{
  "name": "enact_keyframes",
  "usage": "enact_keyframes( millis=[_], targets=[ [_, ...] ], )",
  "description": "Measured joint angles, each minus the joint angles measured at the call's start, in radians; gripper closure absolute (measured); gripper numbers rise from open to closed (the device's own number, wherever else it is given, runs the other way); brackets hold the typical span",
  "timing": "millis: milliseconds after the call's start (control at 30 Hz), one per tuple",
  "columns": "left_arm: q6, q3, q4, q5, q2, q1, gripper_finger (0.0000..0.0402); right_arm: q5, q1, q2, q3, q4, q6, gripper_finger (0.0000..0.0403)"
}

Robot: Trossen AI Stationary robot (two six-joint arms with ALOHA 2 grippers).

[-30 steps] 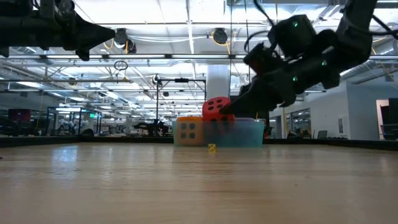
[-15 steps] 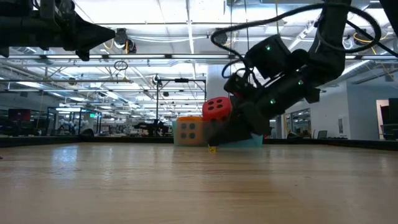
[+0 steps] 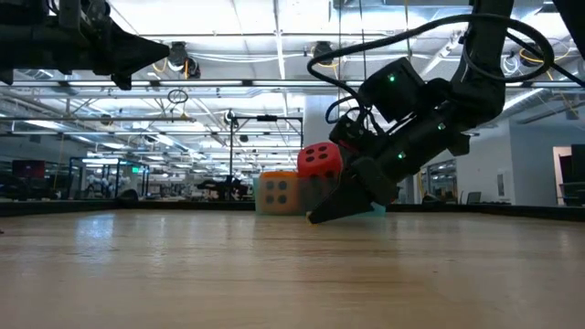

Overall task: Pick & Place Dice
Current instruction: Put the small yellow dice into the blue transparent bin

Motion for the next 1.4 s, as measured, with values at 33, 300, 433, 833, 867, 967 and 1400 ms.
enact_keyframes(
  millis=[33,300,433,833,867,967,1400],
  targets=[
    [0.000,0.000,0.000,0.000,0.000,0.000,0.0371,-0.001,0.000,0.001,0.000,0.003,0.001,0.0171],
    [0.000,0.000,0.000,0.000,0.000,0.000,0.0371,-0.007,0.000,0.001,0.000,0.009,-0.003,0.0207],
    [-0.001,0.000,0.000,0.000,0.000,0.000,0.0371,-0.009,0.000,0.001,0.000,0.010,0.000,0.0218],
    [-0.001,0.000,0.001,0.000,0.000,0.000,0.0371,-0.004,0.002,0.001,0.000,0.054,-0.004,0.0223],
    [-0.001,0.000,0.001,0.000,0.000,0.000,0.0371,-0.004,0.002,0.001,0.000,0.057,-0.003,0.0223],
    [-0.001,0.000,0.001,0.000,0.000,0.000,0.0371,-0.004,0.003,0.001,0.000,0.050,-0.003,0.0223],
    [-0.001,0.000,0.001,-0.001,0.000,0.000,0.0371,-0.004,0.002,0.001,0.000,0.014,-0.005,0.0247]
  ],
)
